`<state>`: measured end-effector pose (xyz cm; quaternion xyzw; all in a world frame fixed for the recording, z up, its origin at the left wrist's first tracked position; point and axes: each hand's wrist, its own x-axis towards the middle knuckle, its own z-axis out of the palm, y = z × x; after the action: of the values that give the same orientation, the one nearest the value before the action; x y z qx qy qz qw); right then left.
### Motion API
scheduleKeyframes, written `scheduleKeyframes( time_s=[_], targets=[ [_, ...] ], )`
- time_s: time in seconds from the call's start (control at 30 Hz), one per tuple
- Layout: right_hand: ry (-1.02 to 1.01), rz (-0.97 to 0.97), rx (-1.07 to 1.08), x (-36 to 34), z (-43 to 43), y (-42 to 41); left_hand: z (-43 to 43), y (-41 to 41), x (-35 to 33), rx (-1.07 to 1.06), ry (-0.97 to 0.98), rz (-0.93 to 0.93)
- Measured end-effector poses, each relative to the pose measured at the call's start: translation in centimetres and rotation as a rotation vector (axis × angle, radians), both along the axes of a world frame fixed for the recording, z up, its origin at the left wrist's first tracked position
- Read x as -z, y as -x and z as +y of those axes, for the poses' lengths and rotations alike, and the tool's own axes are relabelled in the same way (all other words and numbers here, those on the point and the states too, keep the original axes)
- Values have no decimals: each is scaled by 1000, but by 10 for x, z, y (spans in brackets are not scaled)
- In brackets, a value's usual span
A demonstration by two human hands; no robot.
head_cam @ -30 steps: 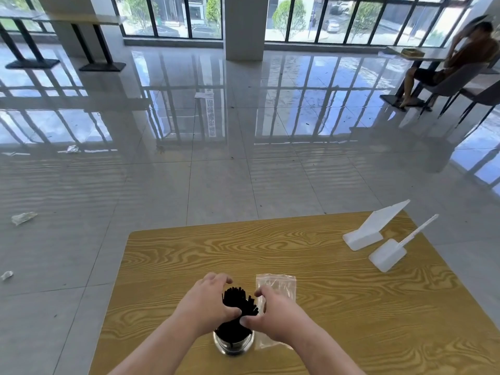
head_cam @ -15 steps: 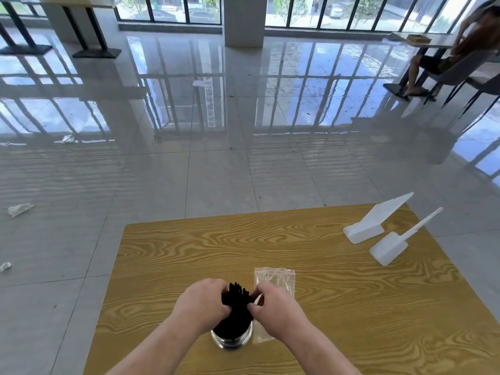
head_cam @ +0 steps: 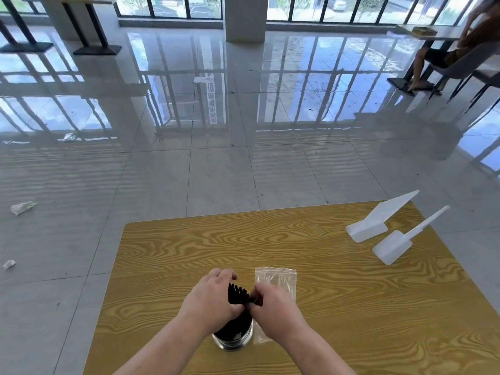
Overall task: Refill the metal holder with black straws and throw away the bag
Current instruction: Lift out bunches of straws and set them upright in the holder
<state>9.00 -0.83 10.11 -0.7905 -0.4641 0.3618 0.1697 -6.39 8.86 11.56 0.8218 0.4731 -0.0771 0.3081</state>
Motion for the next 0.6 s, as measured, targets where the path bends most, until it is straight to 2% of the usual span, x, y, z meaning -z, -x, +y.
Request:
scheduleKeyframes(
  time_s=[0.2, 0.37, 0.6],
  targets=[
    [-33, 14, 4, -7, 3, -5, 0, -1, -4, 16, -7, 4],
    [-58, -40, -71, -33, 6, -13, 3, -2, -12, 42, -158, 54],
    [-72, -163, -196, -116, 17, -33, 6, -14, -47, 168, -49, -73]
  ],
)
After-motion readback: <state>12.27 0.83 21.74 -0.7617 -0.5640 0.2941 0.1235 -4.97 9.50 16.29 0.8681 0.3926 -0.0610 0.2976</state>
